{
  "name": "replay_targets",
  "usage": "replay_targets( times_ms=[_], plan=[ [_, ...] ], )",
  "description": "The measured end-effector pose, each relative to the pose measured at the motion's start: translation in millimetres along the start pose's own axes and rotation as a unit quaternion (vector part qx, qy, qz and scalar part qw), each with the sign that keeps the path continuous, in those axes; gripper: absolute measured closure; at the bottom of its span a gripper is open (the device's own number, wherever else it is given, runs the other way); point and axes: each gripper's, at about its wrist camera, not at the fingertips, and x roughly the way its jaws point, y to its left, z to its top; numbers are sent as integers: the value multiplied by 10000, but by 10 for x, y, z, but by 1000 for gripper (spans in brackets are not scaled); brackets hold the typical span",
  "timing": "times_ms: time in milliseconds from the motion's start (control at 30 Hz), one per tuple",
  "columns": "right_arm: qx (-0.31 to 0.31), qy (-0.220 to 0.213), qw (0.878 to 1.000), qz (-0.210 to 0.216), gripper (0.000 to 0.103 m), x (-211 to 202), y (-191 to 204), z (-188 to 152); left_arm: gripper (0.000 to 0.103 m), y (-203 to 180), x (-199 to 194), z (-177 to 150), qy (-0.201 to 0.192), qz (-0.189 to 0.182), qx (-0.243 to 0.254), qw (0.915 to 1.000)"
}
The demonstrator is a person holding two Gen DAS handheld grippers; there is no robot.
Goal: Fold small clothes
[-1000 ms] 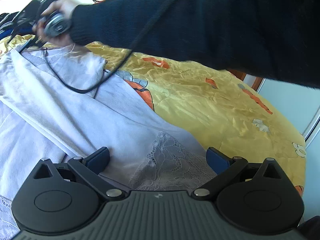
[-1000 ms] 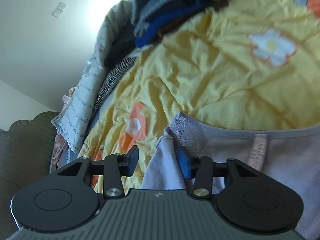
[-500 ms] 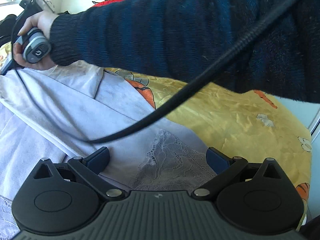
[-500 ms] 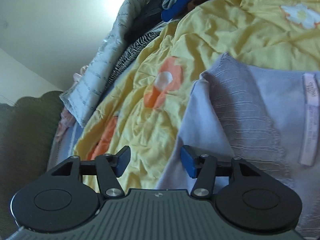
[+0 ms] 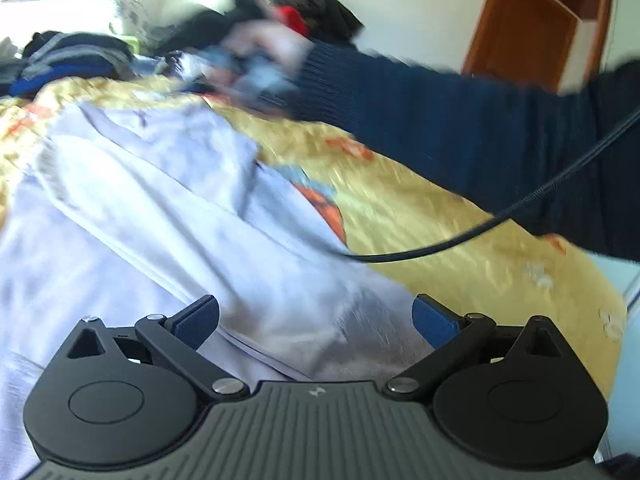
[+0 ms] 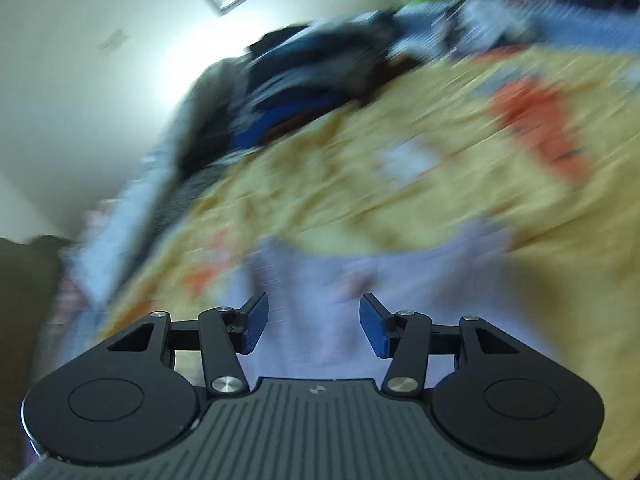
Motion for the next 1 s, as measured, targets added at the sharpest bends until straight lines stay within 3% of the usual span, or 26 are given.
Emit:
replay_targets(
  times_ms=[67,133,200,267,333,433,667,767,800,833,933,1000],
  plan=[
    [-365,-72,9963,-773,49,-129,-128,102,0,48,-41,35,-100,183,-15,9998],
    [-709,198,9865,-1466,49,-95,-190,206,0,107,2,44,-57,295,-112,9995],
    [-993,507,9780,-1763,48,7,-184,264,0,166,77,48,59,447,-234,9987],
    [-1162,758,9709,-1950,56,165,-139,304,0,208,113,26,60,615,-240,9978],
    [-1209,877,9647,-2168,57,295,-153,283,0,221,123,14,86,741,-220,9970],
    [-1006,1165,9666,-2051,74,397,-227,267,0,286,63,7,109,797,-310,9963],
    [-1079,1217,9664,-1992,77,364,-212,262,0,396,82,-30,218,917,-347,9949],
    [-831,1279,9719,-1794,73,384,-294,244,0,373,100,-43,189,992,-200,9947],
    [-769,1242,9752,-1662,80,375,-314,234,0,367,105,-46,185,998,-166,9947],
    [-777,1192,9776,-1551,95,360,-322,215,0,359,110,-49,195,1028,-133,9944],
    [-883,1076,9765,-1644,98,336,-383,192,0,356,110,-47,220,1062,-113,9940],
    [-563,1015,9822,-1475,98,284,-541,215,0,362,103,-34,224,1081,-121,9938]
  ],
)
